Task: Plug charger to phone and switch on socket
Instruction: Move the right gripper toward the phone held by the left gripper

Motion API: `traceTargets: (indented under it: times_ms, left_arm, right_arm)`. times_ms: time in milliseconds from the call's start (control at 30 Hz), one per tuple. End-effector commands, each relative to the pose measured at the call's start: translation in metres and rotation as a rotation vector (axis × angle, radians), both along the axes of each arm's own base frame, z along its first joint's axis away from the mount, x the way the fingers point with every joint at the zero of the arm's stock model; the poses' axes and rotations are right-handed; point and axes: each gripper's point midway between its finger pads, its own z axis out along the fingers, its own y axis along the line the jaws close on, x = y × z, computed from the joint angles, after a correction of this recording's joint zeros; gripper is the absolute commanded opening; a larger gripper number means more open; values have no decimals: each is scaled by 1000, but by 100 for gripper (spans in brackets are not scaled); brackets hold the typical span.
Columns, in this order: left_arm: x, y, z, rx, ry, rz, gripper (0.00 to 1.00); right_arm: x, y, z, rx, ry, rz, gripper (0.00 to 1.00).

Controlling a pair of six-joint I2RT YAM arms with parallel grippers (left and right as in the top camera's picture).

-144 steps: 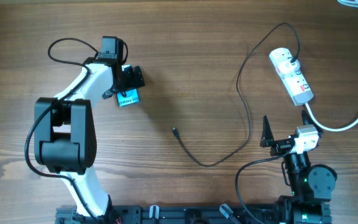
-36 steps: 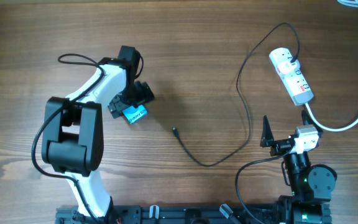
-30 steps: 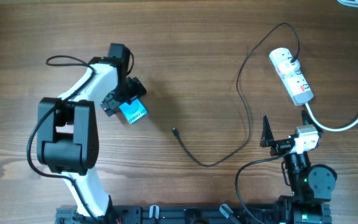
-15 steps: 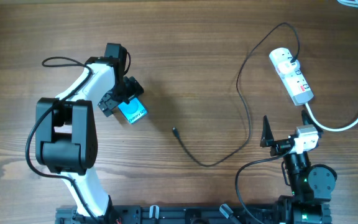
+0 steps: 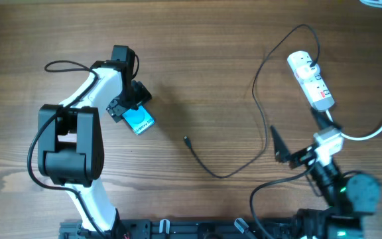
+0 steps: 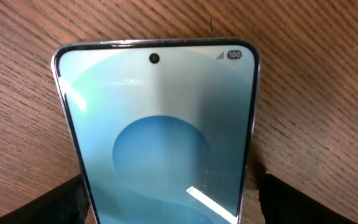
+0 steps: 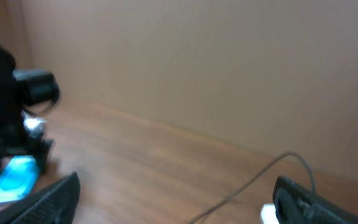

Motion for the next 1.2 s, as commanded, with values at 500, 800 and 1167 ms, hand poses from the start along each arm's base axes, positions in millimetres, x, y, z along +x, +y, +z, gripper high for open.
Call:
traceTargets:
  times_ms: [500, 800, 1167]
  left_arm:
    - [-12, -49, -18, -184, 39, -208, 78]
    - [-14, -52, -17, -200, 49, -198, 90]
    - [-22, -40, -20, -81, 84, -164, 79]
  right_arm:
    - [63, 93, -15, 371, 874, 489, 87]
    - [73, 188, -128, 173, 1126, 450, 100]
    - [53, 224, -227, 125, 1382, 501, 99]
